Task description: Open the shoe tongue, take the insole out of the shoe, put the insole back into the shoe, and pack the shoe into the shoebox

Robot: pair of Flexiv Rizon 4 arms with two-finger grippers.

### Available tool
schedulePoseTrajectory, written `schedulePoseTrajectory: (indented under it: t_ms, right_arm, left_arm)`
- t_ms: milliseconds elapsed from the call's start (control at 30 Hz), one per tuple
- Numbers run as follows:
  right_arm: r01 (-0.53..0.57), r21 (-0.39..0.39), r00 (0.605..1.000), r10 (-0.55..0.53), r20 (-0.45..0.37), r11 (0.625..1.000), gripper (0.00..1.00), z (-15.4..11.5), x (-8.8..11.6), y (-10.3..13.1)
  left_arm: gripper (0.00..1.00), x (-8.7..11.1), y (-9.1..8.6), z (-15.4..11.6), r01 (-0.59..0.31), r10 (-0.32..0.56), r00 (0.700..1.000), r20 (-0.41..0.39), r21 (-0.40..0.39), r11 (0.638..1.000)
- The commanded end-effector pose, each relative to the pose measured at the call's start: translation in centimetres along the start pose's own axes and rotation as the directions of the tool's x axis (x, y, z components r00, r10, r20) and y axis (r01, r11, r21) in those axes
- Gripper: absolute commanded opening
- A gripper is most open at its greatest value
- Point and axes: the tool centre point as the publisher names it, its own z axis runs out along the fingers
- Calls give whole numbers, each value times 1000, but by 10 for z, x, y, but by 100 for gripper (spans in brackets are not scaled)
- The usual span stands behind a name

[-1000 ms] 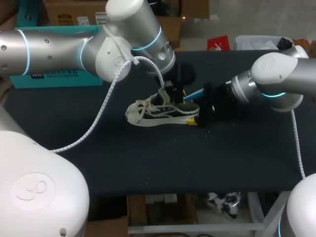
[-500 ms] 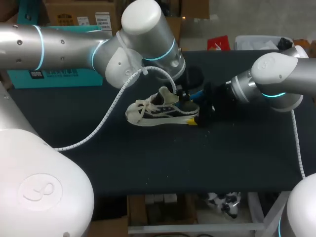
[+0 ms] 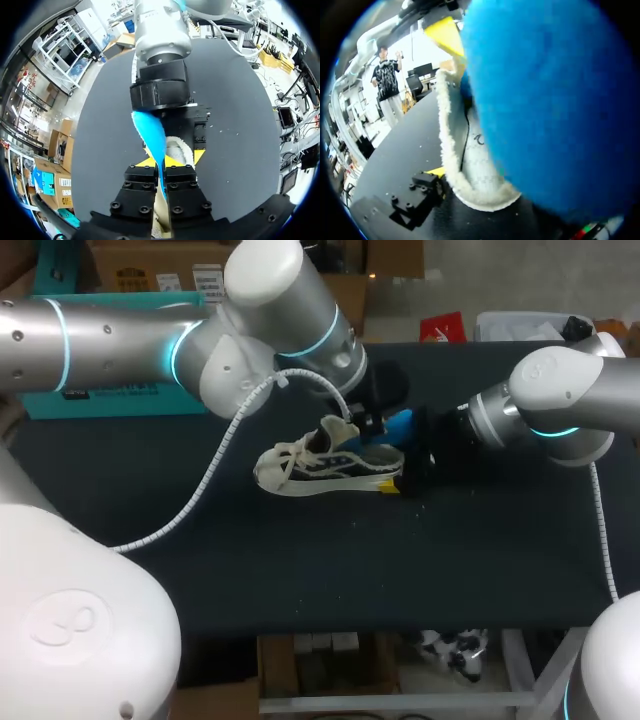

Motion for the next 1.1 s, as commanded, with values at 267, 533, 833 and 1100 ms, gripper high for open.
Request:
schedulePoseTrajectory:
  t_ms: [267,533,833,1100]
  right_arm:
    - [6,11,1000,-6,6,1000,0,1,2,-2]
    - [-4,42,1000,3,20,999,100,-10,1,2]
    - [-21,59,999,18,47,998,100,-26,6,0]
    - [-61,121,995,51,85,991,100,-58,15,-6]
  left_arm:
    - [0,9,-9,-36,-58,63,997,-38,116,992]
    - [0,6,-14,-56,-52,62,997,-44,196,979]
    - [0,-6,-29,-82,-28,77,990,-121,364,931]
    - [0,-16,-47,-108,-41,173,964,-202,529,848]
